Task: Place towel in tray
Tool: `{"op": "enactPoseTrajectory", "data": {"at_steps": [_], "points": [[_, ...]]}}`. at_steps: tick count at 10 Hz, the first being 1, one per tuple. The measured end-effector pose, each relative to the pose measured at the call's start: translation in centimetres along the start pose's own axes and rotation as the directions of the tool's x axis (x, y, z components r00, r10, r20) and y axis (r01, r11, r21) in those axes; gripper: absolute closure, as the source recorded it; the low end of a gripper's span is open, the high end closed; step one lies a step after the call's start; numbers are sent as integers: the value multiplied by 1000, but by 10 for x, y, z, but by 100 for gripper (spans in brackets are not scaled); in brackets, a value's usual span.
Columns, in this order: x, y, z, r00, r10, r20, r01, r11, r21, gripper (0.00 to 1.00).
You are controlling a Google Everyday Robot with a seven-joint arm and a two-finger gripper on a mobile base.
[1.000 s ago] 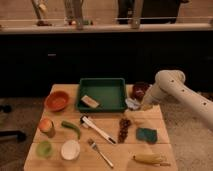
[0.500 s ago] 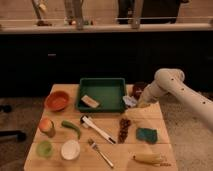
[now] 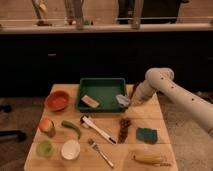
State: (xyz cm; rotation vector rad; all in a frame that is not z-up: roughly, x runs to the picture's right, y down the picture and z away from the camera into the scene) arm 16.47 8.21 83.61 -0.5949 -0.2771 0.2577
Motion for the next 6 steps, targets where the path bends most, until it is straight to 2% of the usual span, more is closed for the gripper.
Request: {"op": "enactPoseTrajectory", "data": {"at_steps": [2, 4, 6], "points": [[-13, -2, 4, 1000, -17, 8, 17, 1000, 4, 100], [-41, -6, 12, 999, -48, 21, 48, 999, 7, 100], [-51, -14, 17, 998, -58, 30, 57, 998, 20, 100]]}}
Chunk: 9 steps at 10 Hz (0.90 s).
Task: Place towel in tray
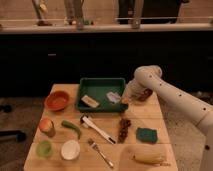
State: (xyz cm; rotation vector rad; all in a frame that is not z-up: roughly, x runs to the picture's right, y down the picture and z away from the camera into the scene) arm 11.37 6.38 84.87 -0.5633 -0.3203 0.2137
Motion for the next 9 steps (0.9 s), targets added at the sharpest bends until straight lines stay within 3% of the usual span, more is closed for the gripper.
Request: {"op": "enactPoseTrajectory", "data": {"at_steps": [4, 9], "points": [[-20, -21, 20, 1000, -10, 10, 9, 1000, 13, 100], [-16, -35, 29, 1000, 21, 16, -22, 999, 30, 100]]}}
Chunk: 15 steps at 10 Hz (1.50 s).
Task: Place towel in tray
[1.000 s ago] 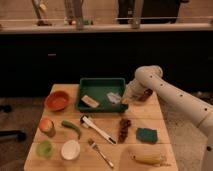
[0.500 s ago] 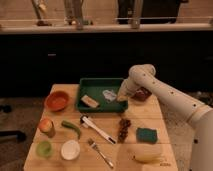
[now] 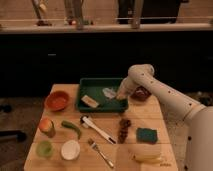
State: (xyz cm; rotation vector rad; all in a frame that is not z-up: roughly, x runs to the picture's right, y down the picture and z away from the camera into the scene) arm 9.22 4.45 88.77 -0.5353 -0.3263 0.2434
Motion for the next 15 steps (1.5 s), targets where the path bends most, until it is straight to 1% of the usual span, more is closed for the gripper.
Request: {"op": "enactPoseTrajectory", "data": {"at_steps": [5, 7, 15], "points": [[1, -1, 21, 1000, 18, -6, -18, 1000, -22, 100], [0, -2, 26, 1000, 21, -9, -21, 999, -29, 98], [-1, -1, 27, 1000, 20, -8, -21, 999, -31, 98]]}}
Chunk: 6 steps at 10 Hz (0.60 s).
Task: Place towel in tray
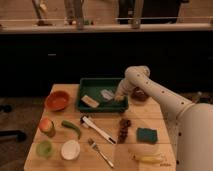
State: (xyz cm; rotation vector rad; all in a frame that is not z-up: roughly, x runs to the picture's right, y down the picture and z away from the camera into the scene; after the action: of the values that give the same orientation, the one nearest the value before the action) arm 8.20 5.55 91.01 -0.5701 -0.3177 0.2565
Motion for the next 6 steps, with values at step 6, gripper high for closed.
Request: {"op": "enactPoseTrajectory", "data": {"at_steps": [6], "points": [[0, 0, 0, 1000, 0, 0, 0, 1000, 0, 99]]}}
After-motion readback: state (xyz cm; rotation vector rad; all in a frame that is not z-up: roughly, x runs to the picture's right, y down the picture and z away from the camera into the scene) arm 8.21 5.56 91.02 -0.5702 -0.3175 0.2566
